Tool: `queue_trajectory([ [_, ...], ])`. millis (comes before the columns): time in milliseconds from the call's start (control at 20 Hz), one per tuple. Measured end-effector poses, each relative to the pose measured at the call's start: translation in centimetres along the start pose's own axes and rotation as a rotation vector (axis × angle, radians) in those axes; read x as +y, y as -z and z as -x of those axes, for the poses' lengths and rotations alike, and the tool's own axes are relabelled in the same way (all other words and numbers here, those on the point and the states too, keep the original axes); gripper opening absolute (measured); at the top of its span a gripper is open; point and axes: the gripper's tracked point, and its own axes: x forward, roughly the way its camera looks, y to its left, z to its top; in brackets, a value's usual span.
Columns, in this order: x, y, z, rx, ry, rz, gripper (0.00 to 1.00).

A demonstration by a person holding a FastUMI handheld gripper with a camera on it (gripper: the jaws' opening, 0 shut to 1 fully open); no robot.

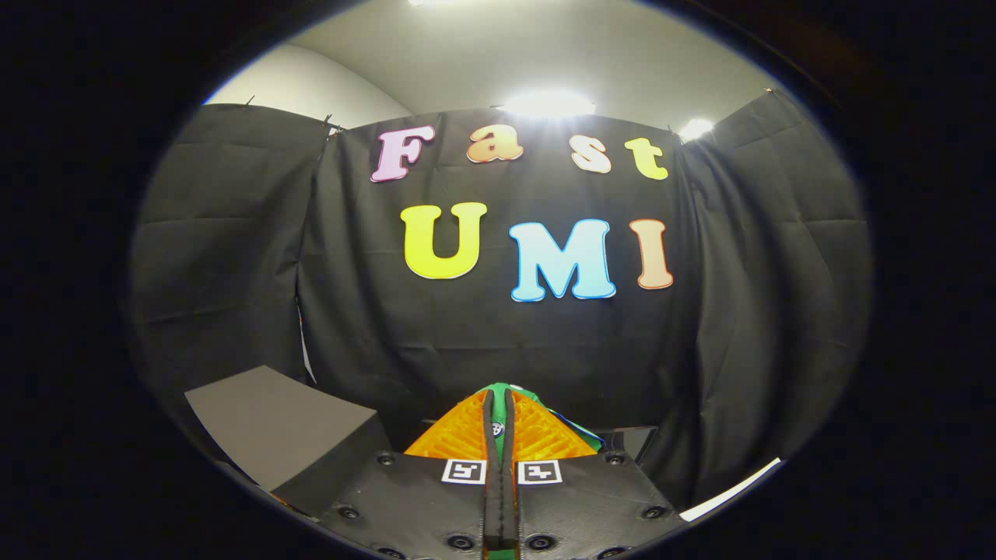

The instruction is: Put the clothes into the washing machine and then close the washing machine lid.

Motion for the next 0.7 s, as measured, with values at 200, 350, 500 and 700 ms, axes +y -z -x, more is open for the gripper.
queue_trajectory([
  [200, -2.0, 4.6, -1.2, 0.055, 0.018, -0.027, 0.01],
  [350, -3.0, 7.9, -1.8, 0.089, 0.023, -0.050, 0.01],
  [500, -3.4, 10.9, -2.4, 0.122, 0.027, -0.065, 0.01],
  [700, -3.7, 14.7, -3.3, 0.176, 0.040, -0.056, 0.01],
])
